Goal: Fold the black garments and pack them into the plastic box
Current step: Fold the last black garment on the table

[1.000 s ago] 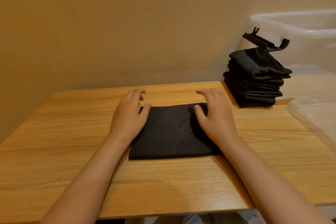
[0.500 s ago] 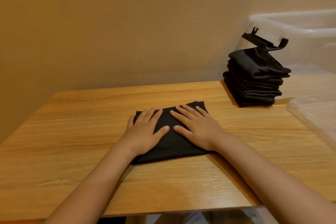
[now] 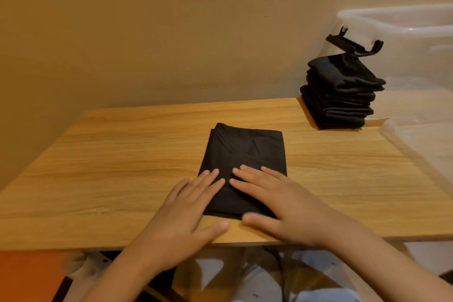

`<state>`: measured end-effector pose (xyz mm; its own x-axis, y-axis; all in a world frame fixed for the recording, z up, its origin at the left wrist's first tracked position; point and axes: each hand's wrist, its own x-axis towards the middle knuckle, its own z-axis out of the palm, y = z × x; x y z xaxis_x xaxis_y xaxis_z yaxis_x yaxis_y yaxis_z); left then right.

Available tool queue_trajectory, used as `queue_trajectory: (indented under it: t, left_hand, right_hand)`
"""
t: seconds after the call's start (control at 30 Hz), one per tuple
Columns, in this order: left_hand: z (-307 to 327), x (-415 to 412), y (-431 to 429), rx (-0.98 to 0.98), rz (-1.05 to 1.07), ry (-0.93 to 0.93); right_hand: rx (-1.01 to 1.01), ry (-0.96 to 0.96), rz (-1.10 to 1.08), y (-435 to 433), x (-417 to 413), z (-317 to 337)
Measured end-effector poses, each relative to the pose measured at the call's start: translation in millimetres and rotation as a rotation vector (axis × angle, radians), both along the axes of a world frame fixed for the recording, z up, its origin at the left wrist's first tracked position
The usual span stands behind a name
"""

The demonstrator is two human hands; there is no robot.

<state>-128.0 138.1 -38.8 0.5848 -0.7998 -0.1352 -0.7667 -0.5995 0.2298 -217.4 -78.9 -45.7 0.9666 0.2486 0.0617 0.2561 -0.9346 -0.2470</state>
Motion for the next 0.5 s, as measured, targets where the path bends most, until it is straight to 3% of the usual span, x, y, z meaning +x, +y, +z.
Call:
queue_trajectory:
  t: [0.13,0.23,0.37,0.5]
  left_hand:
    - [-14.2,-20.9,22.2,-0.069,-0.06,-0.169]
    - [-31.9,-32.1,35.6,-0.228,-0.127,-0.262]
    - [-38.8,-32.3,40.4,-0.438,-0.141,-0.244]
    - [-34.2,-28.8,42.5,-0.526,-0.099,-0.177]
  right_hand:
    - [-0.119,0.076,0.054,-15.0,-39.5,-8.5]
    - [-0.176,-0.131,0.044,-16.8,-55.9,-24.0]
    - [0.029,-0.302,0.052,-16.2,-63.4,-34.2]
    - [0.212,-0.295,-0.01,-18.7,-63.8,-24.9]
